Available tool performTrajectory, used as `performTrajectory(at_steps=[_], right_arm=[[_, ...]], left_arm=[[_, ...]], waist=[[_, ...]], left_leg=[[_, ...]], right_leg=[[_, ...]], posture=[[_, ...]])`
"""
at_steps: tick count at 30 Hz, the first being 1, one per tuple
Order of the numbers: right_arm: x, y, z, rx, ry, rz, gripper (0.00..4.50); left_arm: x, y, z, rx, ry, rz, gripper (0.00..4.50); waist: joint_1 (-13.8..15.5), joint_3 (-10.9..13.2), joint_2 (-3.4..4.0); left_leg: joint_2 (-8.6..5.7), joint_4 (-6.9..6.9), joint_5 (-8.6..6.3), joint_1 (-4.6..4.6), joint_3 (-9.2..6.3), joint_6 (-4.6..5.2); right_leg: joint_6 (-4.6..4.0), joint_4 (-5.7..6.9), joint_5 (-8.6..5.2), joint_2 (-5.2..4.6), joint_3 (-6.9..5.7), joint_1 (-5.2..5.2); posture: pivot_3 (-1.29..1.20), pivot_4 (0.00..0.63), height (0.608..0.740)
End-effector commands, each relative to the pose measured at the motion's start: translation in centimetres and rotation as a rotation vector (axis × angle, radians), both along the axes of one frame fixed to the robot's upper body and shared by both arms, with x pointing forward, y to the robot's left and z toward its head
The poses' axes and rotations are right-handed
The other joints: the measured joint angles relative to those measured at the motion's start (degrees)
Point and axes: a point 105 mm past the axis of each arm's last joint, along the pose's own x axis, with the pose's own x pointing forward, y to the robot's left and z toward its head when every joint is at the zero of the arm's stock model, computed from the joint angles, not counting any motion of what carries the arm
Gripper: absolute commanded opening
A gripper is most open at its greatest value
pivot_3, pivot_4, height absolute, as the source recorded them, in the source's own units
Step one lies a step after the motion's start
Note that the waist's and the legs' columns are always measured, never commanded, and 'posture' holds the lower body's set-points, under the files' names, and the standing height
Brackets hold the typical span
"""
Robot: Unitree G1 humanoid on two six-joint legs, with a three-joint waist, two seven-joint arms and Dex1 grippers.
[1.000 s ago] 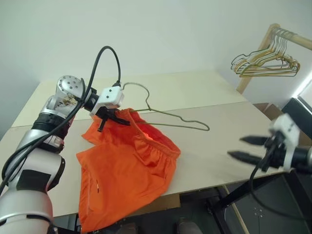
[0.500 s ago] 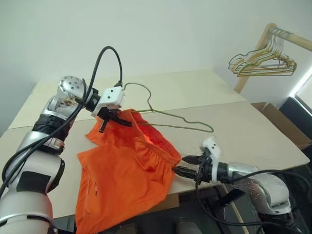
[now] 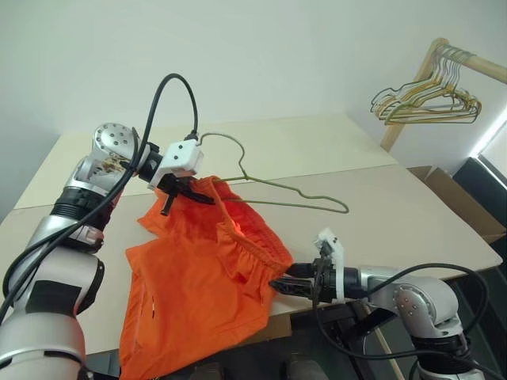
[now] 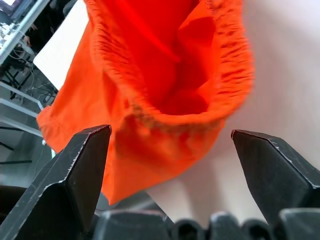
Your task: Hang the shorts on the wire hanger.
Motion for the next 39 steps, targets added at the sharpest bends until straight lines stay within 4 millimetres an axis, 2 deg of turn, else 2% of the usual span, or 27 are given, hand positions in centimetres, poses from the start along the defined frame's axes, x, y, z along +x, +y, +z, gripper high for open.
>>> performTrajectory(at_steps=[1, 3, 8, 10, 12, 22, 27, 33, 39], right_arm=[[0.1, 0.7, 1.7, 0.046, -0.051, 0.023, 4.47], [0.0, 0.6, 1.8, 0.051, -0.038, 0.018, 4.47], [0.6, 1.6, 0.0, -0.071, 0.022, 0.001, 4.47], [0.9, 1.7, -0.2, -0.074, 0.030, -0.019, 4.11], [1.2, 1.5, -0.3, -0.070, 0.038, -0.051, 3.62], [1.3, 0.1, 1.0, -0.035, -0.011, -0.080, 0.13], [1.3, -2.2, 2.5, -0.053, -0.058, -0.068, 0.02], [2.0, -6.6, 3.3, -0.157, -0.067, -0.064, 0.02], [2.9, -8.7, 4.0, -0.239, -0.096, -0.040, 0.02]], left_arm=[[-0.1, 0.1, 1.4, -0.029, -0.043, -0.006, 0.00], [-0.1, 0.1, 1.5, -0.028, -0.047, -0.004, 0.00], [-0.1, 0.3, 1.4, -0.026, -0.046, 0.001, 0.00], [-0.1, 0.3, 1.5, -0.028, -0.046, 0.002, 0.00], [-0.1, 0.3, 1.5, -0.030, -0.046, 0.003, 0.00], [-0.1, 1.0, 0.9, -0.025, -0.027, 0.031, 0.00], [-0.6, 2.0, 0.1, -0.015, 0.005, 0.057, 0.00], [-2.0, 3.0, -0.8, -0.038, 0.066, 0.060, 0.00], [-2.9, 4.0, -1.9, -0.003, 0.093, 0.066, 0.00]], waist=[[-0.01, 0.00, 0.00], [0.03, 0.00, 0.00], [-0.01, 0.00, 0.00], [0.01, 0.00, 0.00], [0.01, 0.00, 0.00], [0.05, 0.00, 0.00], [-0.05, 0.00, 0.00], [-0.05, 0.00, 0.00], [0.06, 0.00, 0.00]], left_leg=[[0.00, 0.00, 0.00, 0.00, 0.00, 0.00], [0.00, 0.00, 0.00, -0.01, 0.00, 0.00], [0.00, 0.01, 0.00, 0.00, 0.00, 0.00], [0.00, 0.00, 0.00, 0.00, 0.00, -0.01], [-0.01, 0.00, 0.01, -0.02, 0.00, -0.01], [-0.01, 0.00, 0.00, -0.03, -0.02, 0.00], [0.01, 0.00, -0.01, -0.01, 0.00, 0.01], [0.02, 0.00, -0.02, 0.00, -0.01, 0.03], [0.02, -0.01, -0.02, 0.03, 0.00, 0.04]], right_leg=[[0.00, 0.00, 0.00, 0.01, 0.01, 0.00], [0.00, 0.00, 0.00, 0.00, 0.00, 0.00], [0.00, 0.01, 0.00, -0.01, 0.00, 0.00], [0.00, 0.02, 0.00, 0.01, 0.00, -0.01], [0.00, 0.02, 0.00, 0.00, 0.00, -0.02], [0.02, 0.01, 0.01, -0.01, -0.01, 0.00], [0.02, 0.00, 0.01, -0.01, 0.02, 0.01], [0.02, -0.04, 0.01, -0.03, 0.02, 0.01], [0.02, -0.03, 0.01, -0.02, 0.02, 0.03]], posture=[[-0.06, 0.000, 0.740], [-0.06, 0.000, 0.740], [-0.06, 0.000, 0.740], [-0.06, 0.000, 0.740], [-0.06, 0.000, 0.740], [-0.06, 0.000, 0.740], [-0.08, 0.000, 0.740], [-0.08, 0.000, 0.740], [-0.07, 0.000, 0.740]])
